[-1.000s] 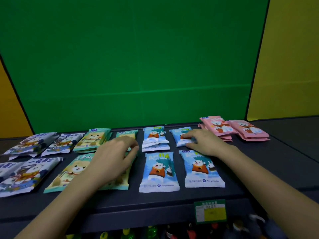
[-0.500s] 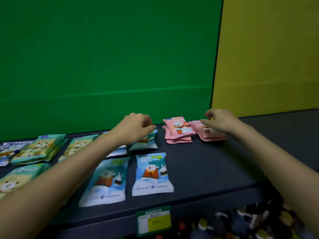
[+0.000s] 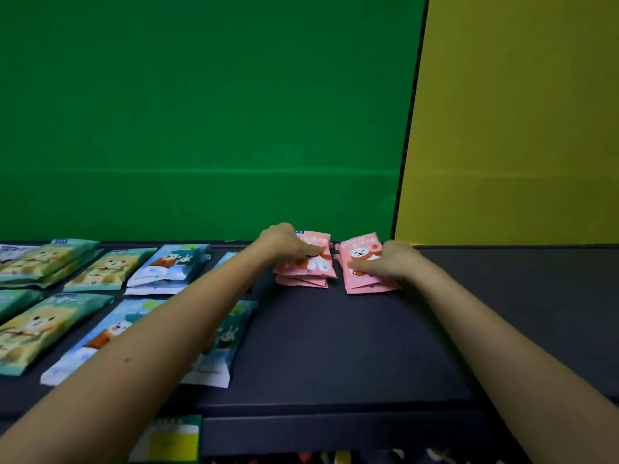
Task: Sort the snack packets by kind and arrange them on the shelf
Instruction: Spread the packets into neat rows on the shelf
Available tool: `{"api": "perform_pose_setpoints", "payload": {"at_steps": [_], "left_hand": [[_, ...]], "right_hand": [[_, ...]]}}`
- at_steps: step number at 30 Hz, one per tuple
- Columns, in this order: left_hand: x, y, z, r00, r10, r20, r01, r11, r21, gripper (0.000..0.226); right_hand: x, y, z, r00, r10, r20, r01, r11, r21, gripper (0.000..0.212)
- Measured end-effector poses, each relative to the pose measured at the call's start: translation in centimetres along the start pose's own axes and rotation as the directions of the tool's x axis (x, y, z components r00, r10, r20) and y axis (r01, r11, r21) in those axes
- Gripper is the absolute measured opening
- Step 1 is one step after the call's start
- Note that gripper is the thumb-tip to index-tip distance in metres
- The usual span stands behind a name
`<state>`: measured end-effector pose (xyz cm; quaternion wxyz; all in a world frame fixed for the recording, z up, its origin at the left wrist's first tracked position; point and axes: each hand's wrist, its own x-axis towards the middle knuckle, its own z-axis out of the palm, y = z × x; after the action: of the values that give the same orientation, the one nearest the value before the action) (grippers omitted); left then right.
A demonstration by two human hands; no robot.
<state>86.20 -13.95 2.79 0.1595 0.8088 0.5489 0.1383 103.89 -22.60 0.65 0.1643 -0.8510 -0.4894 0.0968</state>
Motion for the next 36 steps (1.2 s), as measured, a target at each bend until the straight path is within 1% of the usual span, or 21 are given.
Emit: {"api": "perform_pose_setpoints", "payload": {"at_steps": [3, 4, 9, 11, 14, 15, 17, 19, 21, 22, 23, 24, 25, 26, 27, 28, 29, 30, 32, 33, 36], "left_hand": [[-0.3, 0.2, -0.4, 0.999, -0.038, -0.011, 0.037, 0.999, -0.033, 0.052], [-0.4, 0.3, -0.5, 0.999, -0.039, -0.020, 0.039, 0.999, -0.036, 0.052], [-1.7, 0.4, -0.6, 0.999, 0.041, -0.028, -0.046, 0.979, -0.198, 0.030], [-2.7, 0.3, -0.8, 0.995, 0.079, -0.058, -0.094, 0.940, -0.328, 0.019], [-5.1, -0.4, -1.7, 0.995, 0.096, -0.013, -0.084, 0.777, -0.624, 0.011], [-6.2, -0.7, -2.0, 0.994, 0.108, 0.012, -0.073, 0.746, -0.662, 0.011], [-8.5, -1.5, -1.8, 0.992, 0.116, 0.044, -0.058, 0.745, -0.665, 0.009], [-10.4, -2.3, -1.0, 0.996, 0.061, 0.069, -0.004, 0.780, -0.625, 0.027], [-12.1, -2.5, -0.4, 0.993, 0.027, 0.114, 0.035, 0.858, -0.513, 0.040], [-12.8, -2.4, -0.3, 0.990, 0.033, 0.137, 0.025, 0.916, -0.401, 0.044], [-13.3, -2.2, -0.3, 0.988, 0.044, 0.149, -0.008, 0.973, -0.230, 0.048], [-13.6, -2.0, -0.2, 0.989, 0.054, 0.137, -0.054, 0.999, -0.008, 0.053], [-13.9, -1.9, -0.1, 0.993, 0.082, 0.085, -0.099, 0.969, 0.228, 0.057], [-14.2, -1.7, 0.0, 0.991, 0.131, 0.011, -0.123, 0.895, 0.428, 0.059], [-14.4, -1.6, 0.0, 0.979, 0.195, -0.053, -0.134, 0.822, 0.554, 0.059], [-14.6, -1.7, 0.1, 0.961, 0.261, -0.089, -0.155, 0.778, 0.608, 0.058], [-14.7, -1.9, 0.1, 0.940, 0.328, -0.097, -0.203, 0.765, 0.611, 0.057], [-14.8, -2.3, 0.1, 0.920, 0.387, -0.054, -0.283, 0.755, 0.592, 0.058], [-15.1, -2.8, 0.2, 0.885, 0.453, 0.105, -0.431, 0.713, 0.554, 0.060], [-15.3, -3.0, 0.4, 0.874, 0.455, 0.170, -0.474, 0.721, 0.505, 0.059], [-15.2, -3.5, 1.1, 0.868, 0.379, 0.320, -0.477, 0.815, 0.329, 0.055]], "right_hand": [[0.3, 0.3, 0.2, 1.000, -0.010, -0.011, 0.010, 1.000, -0.016, 0.075], [0.2, 0.4, 0.2, 1.000, -0.016, -0.018, 0.016, 1.000, -0.026, 0.075], [-0.9, 0.0, -0.8, 0.989, -0.143, -0.031, 0.144, 0.989, 0.043, 0.041], [-1.8, 0.3, -1.8, 0.982, -0.185, -0.042, 0.189, 0.973, 0.134, 0.039], [-4.3, 2.1, -3.1, 0.969, -0.245, -0.018, 0.236, 0.907, 0.349, 0.049], [-5.5, 3.0, -3.2, 0.963, -0.270, 0.007, 0.243, 0.877, 0.414, 0.050], [-8.1, 4.7, -2.9, 0.955, -0.289, 0.071, 0.226, 0.860, 0.458, 0.044], [-10.6, 5.7, -2.3, 0.960, -0.248, 0.131, 0.179, 0.901, 0.396, 0.038], [-12.3, 6.0, -1.9, 0.970, -0.207, 0.128, 0.186, 0.970, 0.155, 0.041], [-12.9, 6.0, -1.9, 0.974, -0.203, 0.104, 0.205, 0.979, -0.014, 0.045], [-13.4, 5.9, -1.9, 0.976, -0.205, 0.069, 0.214, 0.962, -0.169, 0.048], [-13.6, 5.8, -2.1, 0.977, -0.212, 0.030, 0.212, 0.937, -0.278, 0.050], [-13.8, 5.7, -2.2, 0.972, -0.233, 0.003, 0.222, 0.920, -0.324, 0.049], [-13.8, 5.7, -2.3, 0.961, -0.276, -0.010, 0.259, 0.914, -0.312, 0.046], [-13.8, 5.9, -2.3, 0.941, -0.338, -0.007, 0.326, 0.911, -0.253, 0.044], [-13.7, 6.1, -2.1, 0.911, -0.411, 0.019, 0.408, 0.897, -0.172, 0.045], [-13.6, 6.4, -1.9, 0.874, -0.483, 0.060, 0.486, 0.868, -0.098, 0.053], [-13.5, 6.6, -1.7, 0.836, -0.537, 0.111, 0.543, 0.839, -0.038, 0.062], [-13.4, 7.0, -1.0, 0.787, -0.578, 0.216, 0.587, 0.809, 0.029, 0.069], [-13.3, 7.1, -0.7, 0.778, -0.579, 0.247, 0.587, 0.808, 0.047, 0.070], [-12.7, 7.3, -0.3, 0.775, -0.574, 0.265, 0.581, 0.812, 0.062, 0.069]]}}
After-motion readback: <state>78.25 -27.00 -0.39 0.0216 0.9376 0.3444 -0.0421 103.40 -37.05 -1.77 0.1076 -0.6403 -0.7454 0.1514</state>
